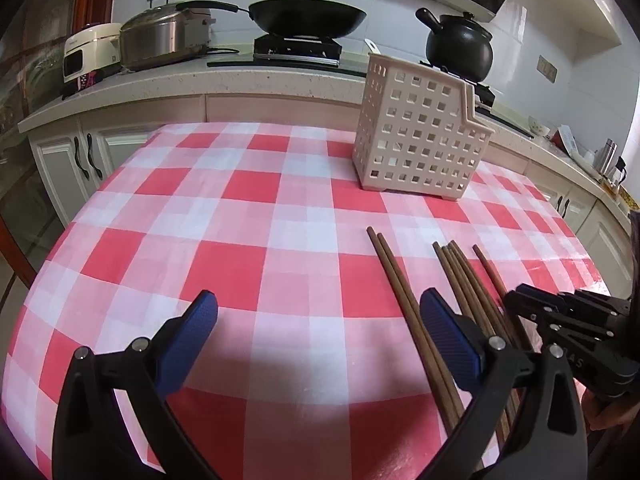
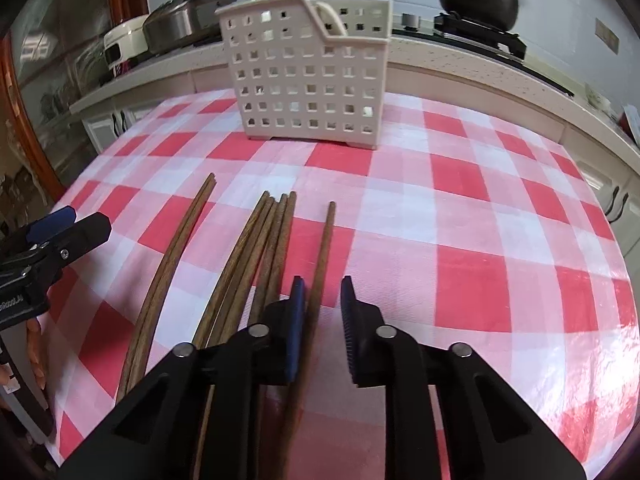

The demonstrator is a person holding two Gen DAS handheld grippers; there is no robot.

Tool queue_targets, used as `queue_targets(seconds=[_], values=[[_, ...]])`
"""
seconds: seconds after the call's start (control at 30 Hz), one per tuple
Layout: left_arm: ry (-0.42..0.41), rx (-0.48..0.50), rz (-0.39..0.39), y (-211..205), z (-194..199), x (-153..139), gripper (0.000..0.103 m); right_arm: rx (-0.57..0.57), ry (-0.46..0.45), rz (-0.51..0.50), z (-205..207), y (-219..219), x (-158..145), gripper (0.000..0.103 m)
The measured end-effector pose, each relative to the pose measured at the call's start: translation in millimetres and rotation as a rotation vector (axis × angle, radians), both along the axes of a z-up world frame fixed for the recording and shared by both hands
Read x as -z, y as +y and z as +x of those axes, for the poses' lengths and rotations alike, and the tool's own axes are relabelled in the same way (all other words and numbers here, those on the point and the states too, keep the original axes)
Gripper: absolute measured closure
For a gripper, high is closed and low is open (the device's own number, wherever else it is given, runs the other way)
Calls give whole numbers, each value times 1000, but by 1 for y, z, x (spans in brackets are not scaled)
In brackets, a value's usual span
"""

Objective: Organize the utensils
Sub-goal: 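Grasp a wooden chopstick with the right tool while the left tool grasps another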

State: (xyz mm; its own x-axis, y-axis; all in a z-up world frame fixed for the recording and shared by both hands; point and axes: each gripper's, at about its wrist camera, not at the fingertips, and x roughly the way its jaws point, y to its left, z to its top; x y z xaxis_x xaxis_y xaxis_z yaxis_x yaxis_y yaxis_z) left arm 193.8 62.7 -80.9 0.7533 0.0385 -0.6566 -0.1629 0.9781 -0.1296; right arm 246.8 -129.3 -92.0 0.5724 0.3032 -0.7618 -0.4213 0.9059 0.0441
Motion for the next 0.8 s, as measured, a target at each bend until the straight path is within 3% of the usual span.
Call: queue_targets(seconds=[0.23, 0.53, 0.8], values=[[36, 39, -10, -8, 8, 5, 8, -9, -11, -53, 2, 9, 2, 96], [170, 5, 8, -18, 35, 22, 17, -15, 17, 11, 3, -9, 2, 97], [193, -32, 34, -25, 45, 24, 16, -45, 35, 53, 1, -12, 2, 97]])
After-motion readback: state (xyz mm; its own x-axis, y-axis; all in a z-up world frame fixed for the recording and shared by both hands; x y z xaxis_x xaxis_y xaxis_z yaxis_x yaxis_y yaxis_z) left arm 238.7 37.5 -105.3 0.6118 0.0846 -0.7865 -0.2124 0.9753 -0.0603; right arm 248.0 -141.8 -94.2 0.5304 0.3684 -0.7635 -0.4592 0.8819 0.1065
